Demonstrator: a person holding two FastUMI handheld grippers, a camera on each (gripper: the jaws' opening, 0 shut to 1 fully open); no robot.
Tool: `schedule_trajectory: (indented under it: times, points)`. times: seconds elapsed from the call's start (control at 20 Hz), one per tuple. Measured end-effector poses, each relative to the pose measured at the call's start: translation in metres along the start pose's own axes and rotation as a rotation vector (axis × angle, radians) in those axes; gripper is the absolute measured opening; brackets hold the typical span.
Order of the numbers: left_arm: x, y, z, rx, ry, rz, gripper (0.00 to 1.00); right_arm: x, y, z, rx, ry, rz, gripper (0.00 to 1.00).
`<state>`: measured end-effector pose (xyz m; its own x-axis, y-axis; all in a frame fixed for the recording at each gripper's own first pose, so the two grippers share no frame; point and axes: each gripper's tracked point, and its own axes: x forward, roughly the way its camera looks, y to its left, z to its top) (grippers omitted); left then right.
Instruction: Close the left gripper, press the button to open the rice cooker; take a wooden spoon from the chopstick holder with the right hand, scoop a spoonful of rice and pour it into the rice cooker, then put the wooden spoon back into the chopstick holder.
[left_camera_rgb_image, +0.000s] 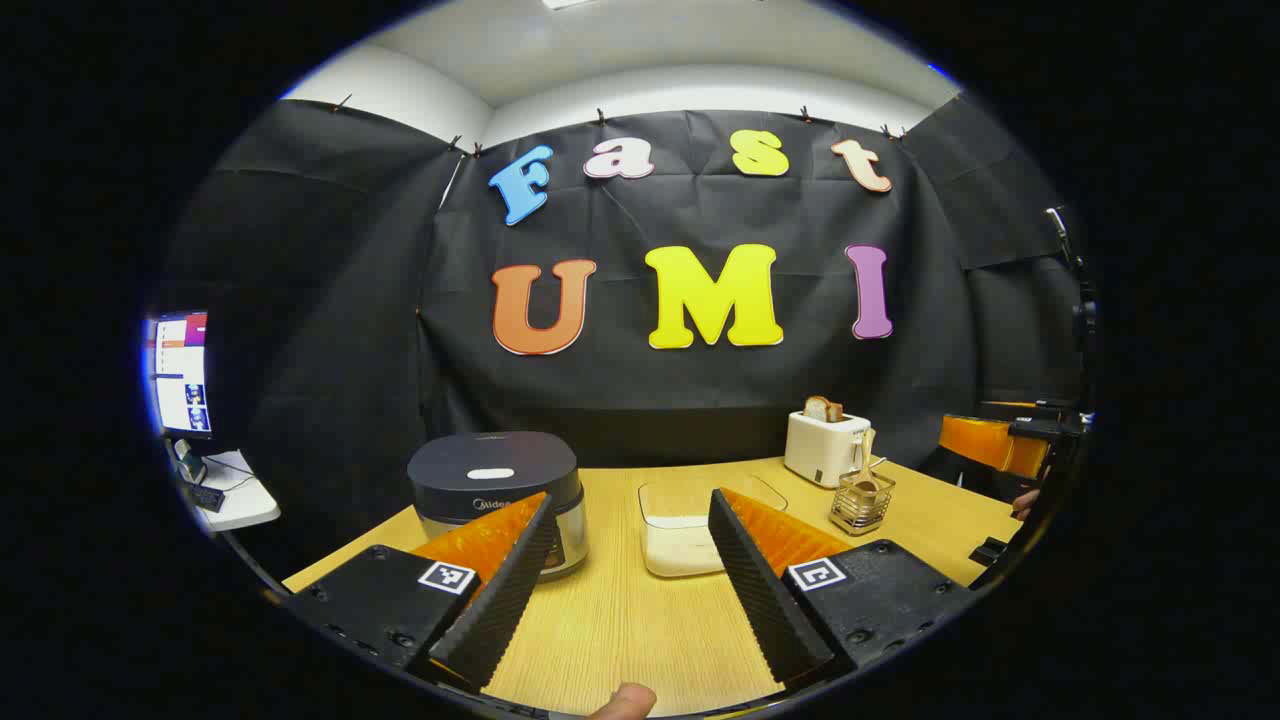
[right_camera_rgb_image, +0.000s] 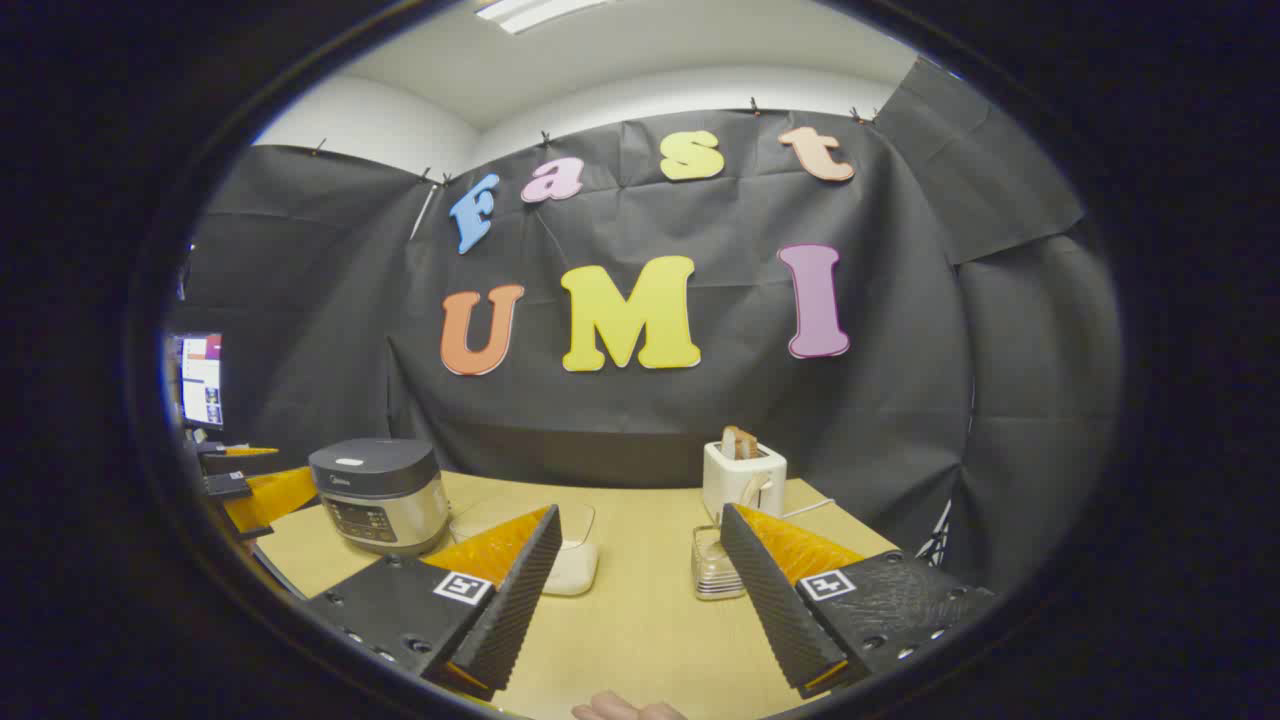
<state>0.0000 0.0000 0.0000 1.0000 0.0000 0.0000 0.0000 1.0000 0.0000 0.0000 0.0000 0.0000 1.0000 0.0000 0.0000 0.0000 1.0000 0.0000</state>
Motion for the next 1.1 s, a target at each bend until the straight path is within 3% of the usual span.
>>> schedule_trajectory:
  times: [0.3,0.45,0.5,0.55,0.6,0.65,0.7,1.1]
  points:
    - [0.000,0.017,-0.001,-0.043,0.007,0.031,0.97,0.003,0.008,-0.002,-0.019,0.009,0.010,0.92]
    - [0.001,0.016,-0.002,-0.042,0.009,0.029,0.97,0.001,0.011,-0.001,-0.032,0.004,0.016,0.99]
    - [0.001,0.015,-0.002,-0.041,0.011,0.026,0.97,0.000,0.013,-0.001,-0.033,-0.001,0.025,0.92]
    - [0.000,0.014,-0.003,-0.039,0.012,0.020,0.97,-0.001,0.015,0.001,-0.032,-0.008,0.034,0.92]
    - [0.001,0.011,-0.003,-0.037,0.014,0.015,0.97,-0.002,0.016,0.002,-0.035,-0.012,0.036,0.99]
    - [0.001,0.010,-0.004,-0.034,0.015,0.010,0.97,-0.003,0.015,0.003,-0.041,-0.015,0.033,0.92]
    - [0.002,0.009,-0.005,-0.030,0.018,0.008,0.97,-0.002,0.015,0.001,-0.047,-0.017,0.032,0.96]
    - [0.005,0.010,-0.008,-0.030,0.023,0.014,0.97,0.010,0.005,-0.009,-0.047,-0.008,0.036,0.96]
